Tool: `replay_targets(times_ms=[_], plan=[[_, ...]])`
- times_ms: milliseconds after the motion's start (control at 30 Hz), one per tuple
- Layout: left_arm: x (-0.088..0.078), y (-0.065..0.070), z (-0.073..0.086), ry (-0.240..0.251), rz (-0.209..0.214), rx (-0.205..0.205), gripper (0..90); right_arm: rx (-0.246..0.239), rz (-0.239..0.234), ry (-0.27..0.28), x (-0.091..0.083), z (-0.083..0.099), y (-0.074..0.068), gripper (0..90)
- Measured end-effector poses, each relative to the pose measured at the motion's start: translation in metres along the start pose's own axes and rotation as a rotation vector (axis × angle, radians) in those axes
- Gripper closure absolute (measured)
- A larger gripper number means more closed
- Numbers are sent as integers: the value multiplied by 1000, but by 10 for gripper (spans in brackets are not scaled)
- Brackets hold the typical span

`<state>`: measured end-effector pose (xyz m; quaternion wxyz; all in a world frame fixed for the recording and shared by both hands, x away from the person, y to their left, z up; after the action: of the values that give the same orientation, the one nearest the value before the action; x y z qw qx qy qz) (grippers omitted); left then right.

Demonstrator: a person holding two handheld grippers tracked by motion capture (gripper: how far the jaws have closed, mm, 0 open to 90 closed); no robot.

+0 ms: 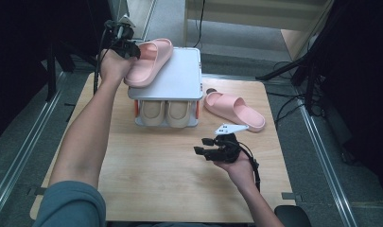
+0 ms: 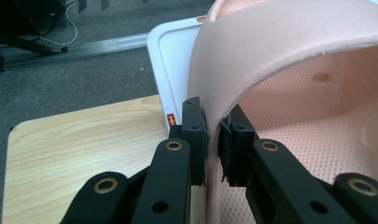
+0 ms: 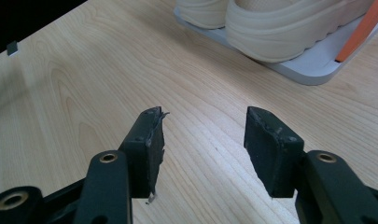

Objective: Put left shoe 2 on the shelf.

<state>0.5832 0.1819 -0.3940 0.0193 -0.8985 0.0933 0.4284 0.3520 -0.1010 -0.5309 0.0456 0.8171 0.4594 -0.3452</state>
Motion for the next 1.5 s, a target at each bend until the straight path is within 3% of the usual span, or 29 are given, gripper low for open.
replay_targets(times_ms=[100,800,900,1100,1300,1500], plan=[[2,3,2,16,3,5,802,-1,0,4,-2,0,1,480],[-5,8,11,-7,34,59,754,4,1,3,0,0,2,486],[-7,8,11,-11,57,44,687,4,7,12,-2,-1,3,491],[-19,5,11,2,97,41,589,9,7,17,-4,-1,4,491],[-38,-5,15,24,132,31,557,9,6,18,-5,-1,6,490],[-58,-16,29,34,174,45,523,1,6,29,-8,-2,6,490]])
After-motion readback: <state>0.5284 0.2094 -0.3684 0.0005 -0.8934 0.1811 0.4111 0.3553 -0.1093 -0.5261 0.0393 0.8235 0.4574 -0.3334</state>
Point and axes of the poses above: each handheld gripper's, and its own axes: x roughly forward along the jaws, z roughly out of its underside, y roughly to its right, the point moved 8 cm from there along x, roughly forward along the jaws, and after that the axes turned 1 degree about -y, right-handed, at the moved point
